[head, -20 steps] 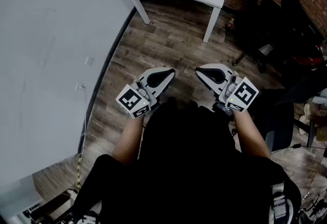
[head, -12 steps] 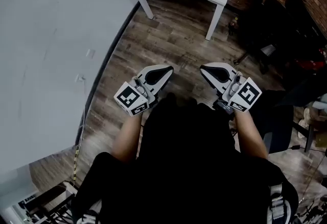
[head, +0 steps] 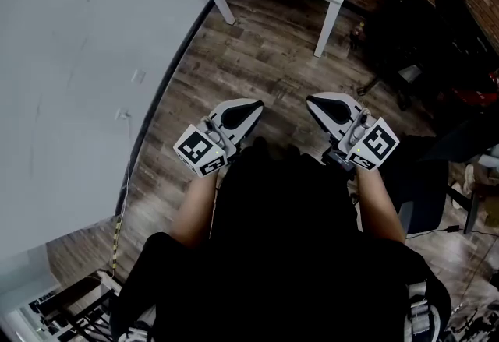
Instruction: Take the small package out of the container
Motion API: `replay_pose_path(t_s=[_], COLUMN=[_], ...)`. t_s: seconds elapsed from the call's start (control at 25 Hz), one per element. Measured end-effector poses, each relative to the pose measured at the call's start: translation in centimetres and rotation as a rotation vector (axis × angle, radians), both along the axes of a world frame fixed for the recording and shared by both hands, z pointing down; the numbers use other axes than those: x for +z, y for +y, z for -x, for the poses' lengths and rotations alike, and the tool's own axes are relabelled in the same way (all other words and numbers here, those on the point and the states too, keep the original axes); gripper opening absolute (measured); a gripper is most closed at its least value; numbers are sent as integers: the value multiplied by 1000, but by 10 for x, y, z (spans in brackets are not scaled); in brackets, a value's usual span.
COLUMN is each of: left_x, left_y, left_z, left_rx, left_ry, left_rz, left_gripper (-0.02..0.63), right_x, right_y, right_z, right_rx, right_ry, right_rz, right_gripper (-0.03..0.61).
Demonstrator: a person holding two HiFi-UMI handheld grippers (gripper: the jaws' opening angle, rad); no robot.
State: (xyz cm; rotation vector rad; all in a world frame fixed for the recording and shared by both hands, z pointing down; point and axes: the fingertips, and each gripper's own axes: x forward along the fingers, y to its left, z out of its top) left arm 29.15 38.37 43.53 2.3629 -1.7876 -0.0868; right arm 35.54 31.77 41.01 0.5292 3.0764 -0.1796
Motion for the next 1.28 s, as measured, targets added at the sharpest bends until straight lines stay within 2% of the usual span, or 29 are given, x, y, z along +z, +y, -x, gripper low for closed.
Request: replay_pose_path(t_s=[0.4, 0.6, 0.76, 0.92, 1.28], left_x=[6, 3, 7, 9, 21], left_y=[-7, -2, 3, 0, -15], left_z=[-15, -16, -12, -10, 19], left_rx=[-13, -27, -39, -42, -39], left_ry=[-16, -24, -20, -9, 51], left_rz=[6, 12, 15, 6, -7], left_gripper=[12, 12, 12, 12, 12], right_x=[11, -4, -6, -2, 15], right_y=[-1, -2, 3, 1, -22], right_z=[-19, -15, -5, -5, 14], right_rx=[-25, -38, -55, -54, 14], right_ry=[8, -40, -41, -28, 38], right_rz=[28, 121, 97, 116, 117], right_gripper=[6, 6, 6, 6, 6])
